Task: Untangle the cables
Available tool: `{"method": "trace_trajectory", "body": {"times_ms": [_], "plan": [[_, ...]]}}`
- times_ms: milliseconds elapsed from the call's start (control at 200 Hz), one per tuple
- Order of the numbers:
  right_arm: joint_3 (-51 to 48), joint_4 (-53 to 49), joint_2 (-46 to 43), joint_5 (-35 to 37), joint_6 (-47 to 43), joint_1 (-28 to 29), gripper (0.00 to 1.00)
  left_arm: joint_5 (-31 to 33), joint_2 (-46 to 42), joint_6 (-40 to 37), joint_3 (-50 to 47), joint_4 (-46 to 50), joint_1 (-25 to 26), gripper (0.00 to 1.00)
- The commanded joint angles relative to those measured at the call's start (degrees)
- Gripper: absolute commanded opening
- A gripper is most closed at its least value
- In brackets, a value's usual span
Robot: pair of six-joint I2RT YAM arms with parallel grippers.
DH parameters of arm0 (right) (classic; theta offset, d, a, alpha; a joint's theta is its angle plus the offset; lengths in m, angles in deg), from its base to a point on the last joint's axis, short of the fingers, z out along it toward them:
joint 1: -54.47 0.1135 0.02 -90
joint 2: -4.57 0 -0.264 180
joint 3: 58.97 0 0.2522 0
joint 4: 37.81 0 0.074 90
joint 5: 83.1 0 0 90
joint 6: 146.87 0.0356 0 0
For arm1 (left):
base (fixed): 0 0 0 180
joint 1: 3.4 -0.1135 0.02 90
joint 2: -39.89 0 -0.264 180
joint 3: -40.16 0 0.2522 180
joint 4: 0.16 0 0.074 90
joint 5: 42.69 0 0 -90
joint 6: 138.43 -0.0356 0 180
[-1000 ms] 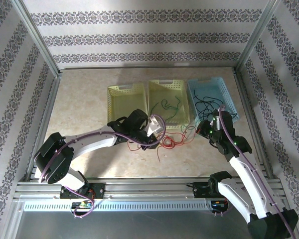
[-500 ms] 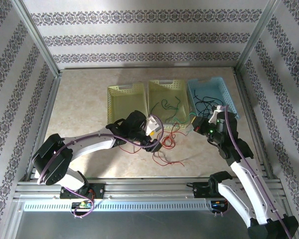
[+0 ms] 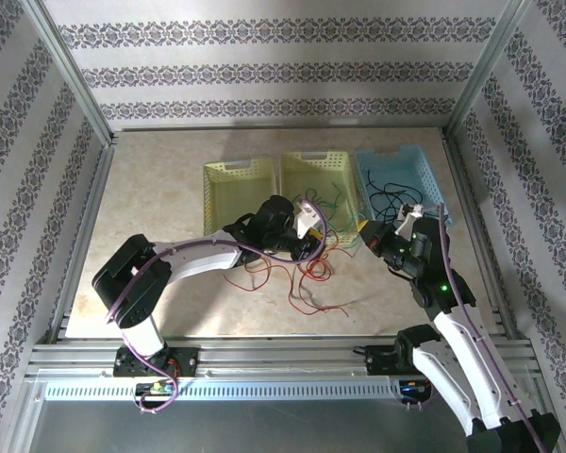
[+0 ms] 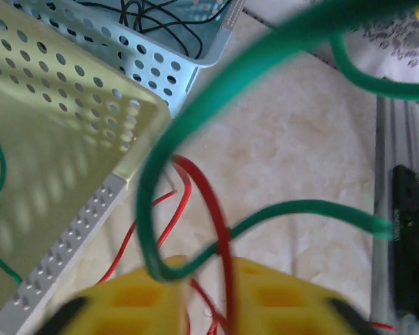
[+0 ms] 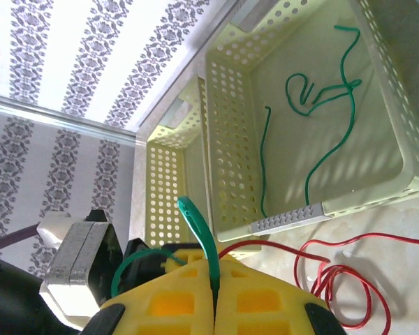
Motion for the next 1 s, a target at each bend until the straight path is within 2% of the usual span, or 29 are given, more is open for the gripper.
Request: {"method": "trace_trajectory", "body": {"times_ms": [0, 305, 460, 700, 995], "plan": [[-0.5, 1.3, -2.5, 3.3, 3.1, -0.9, 0.00, -1.8, -0.9, 1.9, 1.2, -3.6, 0.4, 0.00], [-0.8, -1.3, -7.4, 15.4, 3.2, -2.0, 0.00, -3.9, -7.4, 0.7, -1.7, 4.5, 0.3, 0.00], [2.0, -2.4, -7.3, 16.2, 1.1, -5.0, 0.00, -1.3, -9.8, -1.0, -5.7, 7.9, -0.4, 0.00], [10.2, -11.2, -5.2, 21.8, -9.8, -6.3, 0.00, -0.8, -10.7, -0.3, -10.7, 8.9, -2.2, 0.00], [17.6, -22.4, -3.5, 38.3, -21.9, -6.3, 0.00, 1.1, -12.0, -1.0, -14.4, 11.1, -3.7, 0.00]]}}
